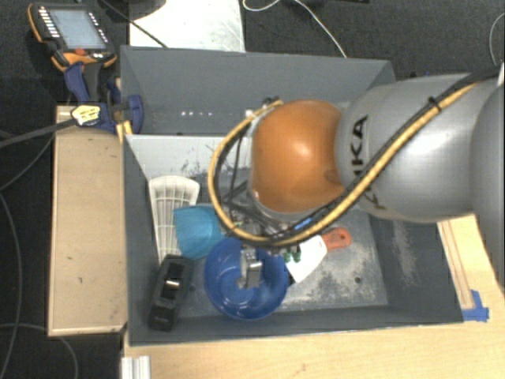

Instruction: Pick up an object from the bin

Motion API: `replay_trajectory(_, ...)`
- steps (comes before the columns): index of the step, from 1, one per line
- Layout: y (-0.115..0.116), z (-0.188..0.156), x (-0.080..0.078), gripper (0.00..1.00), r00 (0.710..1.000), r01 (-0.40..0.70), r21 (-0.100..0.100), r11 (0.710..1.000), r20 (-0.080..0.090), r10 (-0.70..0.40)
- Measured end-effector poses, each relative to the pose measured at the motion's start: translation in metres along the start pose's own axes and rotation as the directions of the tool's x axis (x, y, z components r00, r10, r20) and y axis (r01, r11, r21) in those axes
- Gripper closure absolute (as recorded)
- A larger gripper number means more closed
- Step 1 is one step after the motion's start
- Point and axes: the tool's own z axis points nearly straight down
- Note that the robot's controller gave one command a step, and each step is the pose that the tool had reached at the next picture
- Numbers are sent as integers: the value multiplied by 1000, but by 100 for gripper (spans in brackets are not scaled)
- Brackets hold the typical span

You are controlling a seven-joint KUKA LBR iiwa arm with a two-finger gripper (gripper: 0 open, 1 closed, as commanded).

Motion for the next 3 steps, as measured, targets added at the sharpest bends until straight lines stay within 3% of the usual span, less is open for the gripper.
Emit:
replay_trajectory(1, -39, -17, 20, 0, 1000, 14, 1, 1000, 8, -14)
replay_trajectory(2, -29, -100, 1, 0, 990, 143, 0, 990, 2, -143)
replay_trajectory(3, -30, -74, -13, 0, 991, 131, 1, 991, 12, -131)
